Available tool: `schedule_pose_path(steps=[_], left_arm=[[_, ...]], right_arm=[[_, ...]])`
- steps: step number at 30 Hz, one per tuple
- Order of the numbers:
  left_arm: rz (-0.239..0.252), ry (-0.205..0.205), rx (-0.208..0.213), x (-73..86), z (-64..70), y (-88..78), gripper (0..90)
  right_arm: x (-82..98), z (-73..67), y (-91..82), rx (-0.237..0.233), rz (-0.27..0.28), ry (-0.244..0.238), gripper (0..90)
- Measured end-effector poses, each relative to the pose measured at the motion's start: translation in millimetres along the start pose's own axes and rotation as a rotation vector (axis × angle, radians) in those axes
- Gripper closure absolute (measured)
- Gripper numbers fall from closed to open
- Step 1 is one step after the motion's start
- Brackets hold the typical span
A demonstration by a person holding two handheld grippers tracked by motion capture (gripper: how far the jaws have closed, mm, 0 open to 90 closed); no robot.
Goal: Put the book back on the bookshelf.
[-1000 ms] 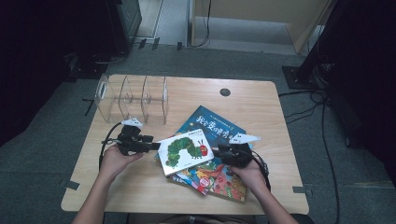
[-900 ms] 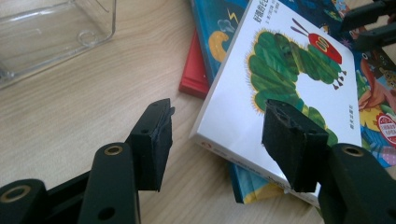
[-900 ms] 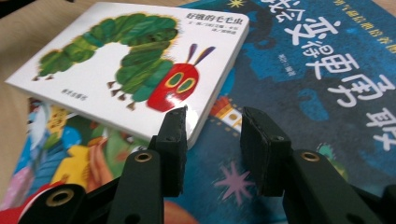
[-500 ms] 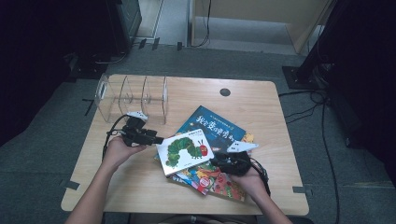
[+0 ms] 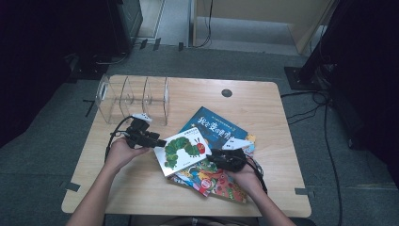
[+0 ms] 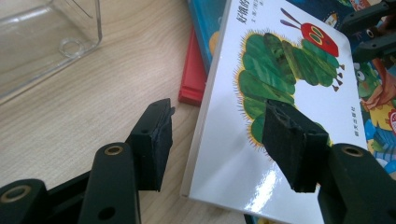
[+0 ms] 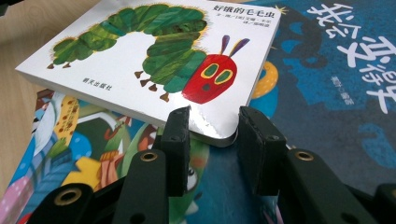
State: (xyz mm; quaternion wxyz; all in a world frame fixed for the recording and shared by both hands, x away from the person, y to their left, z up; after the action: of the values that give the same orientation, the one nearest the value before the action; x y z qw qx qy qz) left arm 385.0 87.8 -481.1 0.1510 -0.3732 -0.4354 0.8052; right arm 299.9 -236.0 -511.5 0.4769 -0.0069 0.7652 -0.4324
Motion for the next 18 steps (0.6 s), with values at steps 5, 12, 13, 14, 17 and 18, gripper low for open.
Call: schedule_pose_path(steps=[5,12,13,14,17,18], left_arm=[[-0.028,-0.005,0.013,-0.7,-1.1,3.8,43.7],[-0.045,0.014,0.009,0.0,0.1,6.2,41.3],[-0.046,0.012,0.012,0.1,-0.1,6.2,41.4],[-0.049,0.003,0.017,0.0,-0.4,6.2,41.4],[-0.063,-0.006,0.045,0.6,-2.3,6.4,41.3],[-0.06,-0.007,0.042,0.6,-2.7,6.3,40.7]], right_arm=[[-5.8,2.8,5.6,-0.013,0.0,-0.012,62.3],[-14.0,3.1,14.4,-0.002,0.005,-0.006,62.7],[-14.7,2.8,15.0,0.0,0.004,0.002,62.8],[-15.2,2.9,15.5,0.001,0.003,0.006,62.7],[-15.3,2.1,14.7,0.009,-0.001,0.013,61.9],[-15.1,1.4,13.0,0.021,-0.01,0.015,62.4]])
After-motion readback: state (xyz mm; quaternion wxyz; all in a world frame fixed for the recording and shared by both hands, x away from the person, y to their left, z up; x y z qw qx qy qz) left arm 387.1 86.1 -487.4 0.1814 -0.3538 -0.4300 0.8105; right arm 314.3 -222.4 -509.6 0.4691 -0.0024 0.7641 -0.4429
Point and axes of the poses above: each handheld gripper's, and its own axes: y roughly forward along the jaws, x roughly out of its underside, z roughly to its right, the point moved 2 cm from there along y, roughly forward along the jaws, and after that the axes turned 7 degrees about -z, right-handed, at the moved point
